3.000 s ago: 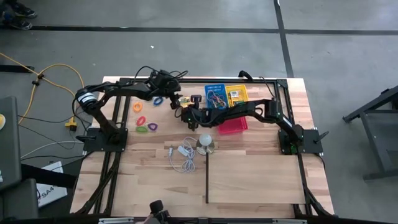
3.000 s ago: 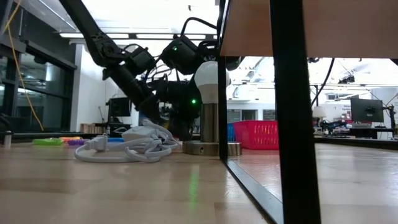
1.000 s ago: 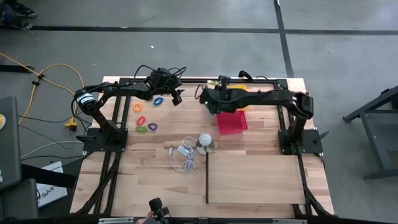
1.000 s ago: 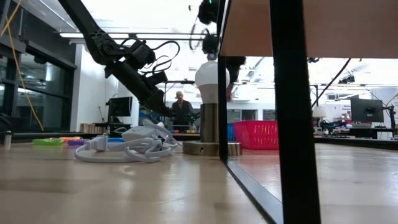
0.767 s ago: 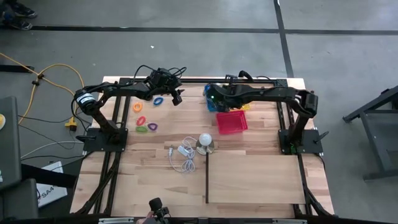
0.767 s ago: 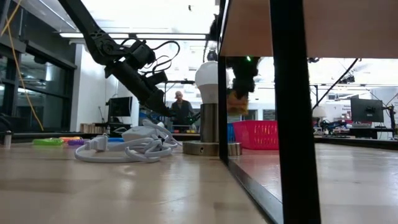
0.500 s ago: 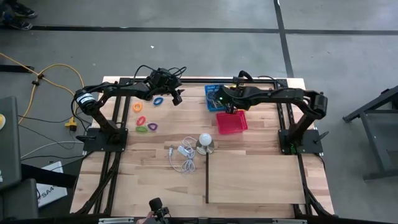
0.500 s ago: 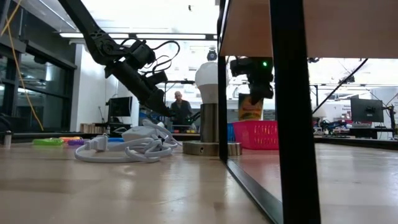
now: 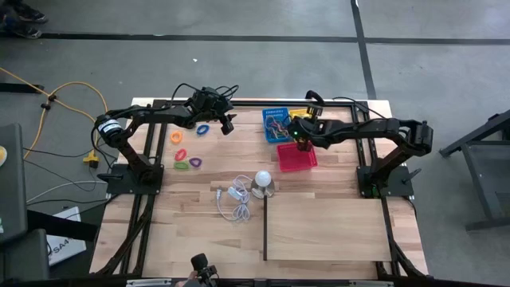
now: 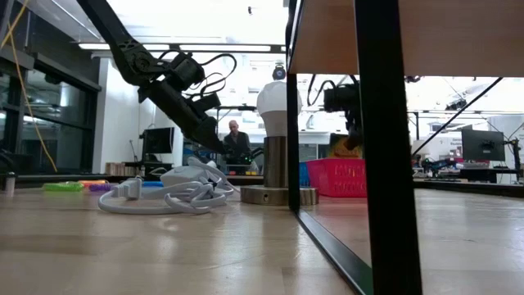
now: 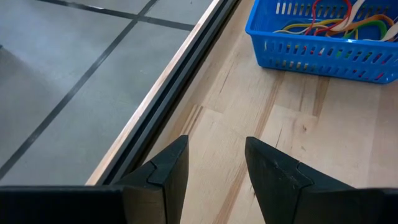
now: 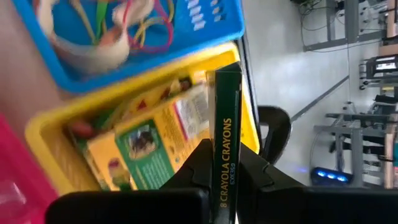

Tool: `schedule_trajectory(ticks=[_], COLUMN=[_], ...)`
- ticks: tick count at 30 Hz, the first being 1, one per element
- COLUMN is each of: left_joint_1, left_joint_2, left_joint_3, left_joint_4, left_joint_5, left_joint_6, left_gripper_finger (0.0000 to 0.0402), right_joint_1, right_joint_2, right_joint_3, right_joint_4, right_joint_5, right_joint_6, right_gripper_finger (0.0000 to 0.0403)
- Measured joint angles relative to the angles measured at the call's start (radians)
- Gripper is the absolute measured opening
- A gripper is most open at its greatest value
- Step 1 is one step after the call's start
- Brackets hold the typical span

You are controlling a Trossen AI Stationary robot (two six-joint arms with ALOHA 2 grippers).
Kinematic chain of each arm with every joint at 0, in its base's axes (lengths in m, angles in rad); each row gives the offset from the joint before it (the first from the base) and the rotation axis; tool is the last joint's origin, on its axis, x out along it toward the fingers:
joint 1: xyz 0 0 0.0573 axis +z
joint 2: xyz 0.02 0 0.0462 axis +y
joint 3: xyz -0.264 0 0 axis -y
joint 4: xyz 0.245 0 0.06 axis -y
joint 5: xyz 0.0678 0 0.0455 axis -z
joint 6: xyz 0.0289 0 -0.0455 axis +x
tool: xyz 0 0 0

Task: Pick & Place Office Desk Supplies
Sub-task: Stack the yellow crayon box on top of the yellow crayon box

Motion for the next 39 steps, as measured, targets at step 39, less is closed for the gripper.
schedule_trajectory(ticks=[39], left_joint_1=[0.000], left_joint_2=[0.000], left_joint_3=[0.000], left_joint_4=[0.000], left_joint_5=[0.000], left_joint_6=[0.000], left_gripper_finger=[0.0152], right_joint_1=[-0.032], right_joint_2=[0.002], right_joint_3=[-0.002], right_joint_4=[-0.125], right_joint_5=[-0.158], right_joint_6=[0.067], right_gripper_finger=[0.0112])
